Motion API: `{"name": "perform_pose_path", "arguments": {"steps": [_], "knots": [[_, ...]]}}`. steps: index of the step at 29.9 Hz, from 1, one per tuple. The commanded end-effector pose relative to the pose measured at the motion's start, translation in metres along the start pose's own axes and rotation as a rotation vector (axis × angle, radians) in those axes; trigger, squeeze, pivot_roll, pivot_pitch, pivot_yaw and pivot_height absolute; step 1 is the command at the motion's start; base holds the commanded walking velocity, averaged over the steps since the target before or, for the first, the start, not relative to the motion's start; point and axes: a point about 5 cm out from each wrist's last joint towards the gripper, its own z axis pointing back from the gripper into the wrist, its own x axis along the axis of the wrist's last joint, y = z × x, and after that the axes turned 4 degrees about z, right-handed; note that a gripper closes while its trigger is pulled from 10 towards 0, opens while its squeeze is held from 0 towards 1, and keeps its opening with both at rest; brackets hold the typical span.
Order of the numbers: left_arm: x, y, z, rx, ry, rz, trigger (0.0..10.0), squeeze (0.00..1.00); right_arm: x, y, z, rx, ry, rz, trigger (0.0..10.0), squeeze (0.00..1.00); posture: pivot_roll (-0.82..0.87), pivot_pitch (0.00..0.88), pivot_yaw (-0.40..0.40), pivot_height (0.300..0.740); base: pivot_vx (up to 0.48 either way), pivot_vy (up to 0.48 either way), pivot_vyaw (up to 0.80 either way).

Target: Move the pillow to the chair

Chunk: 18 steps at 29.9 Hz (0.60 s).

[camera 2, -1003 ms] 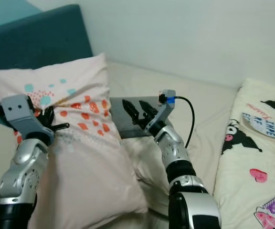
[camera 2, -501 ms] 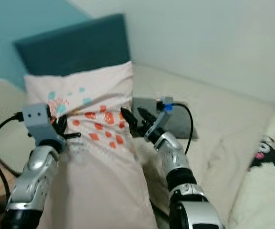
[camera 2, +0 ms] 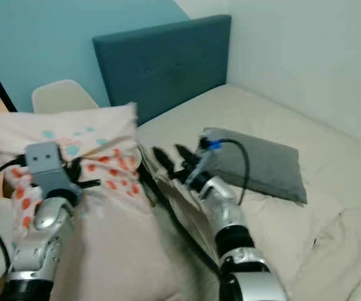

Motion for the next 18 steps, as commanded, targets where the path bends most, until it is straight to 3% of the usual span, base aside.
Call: {"name": "perform_pose_path", "arguments": {"steps": [1,10,18], "knots": [[0.018,-0.004,-0.003,-0.018,-0.099,-0.005,10.0,0.00,0.001,0.001,0.000,-0.009,0.003,0.020,10.0,0.00,-0.11,0.000,0.001,0.740,0.405,0.000,0.00],[0.025,-0.015,-0.008,-0.057,-0.129,0.014,10.0,0.00,0.001,-0.002,-0.003,-0.071,0.032,0.030,10.0,0.00,-0.10,0.000,-0.003,0.740,0.407,0.000,0.00],[0.036,-0.016,-0.016,-0.046,-0.168,0.020,10.0,0.00,0.000,0.001,-0.003,-0.050,0.026,0.020,10.0,0.00,-0.10,0.000,0.001,0.740,0.407,0.000,0.00]]}}
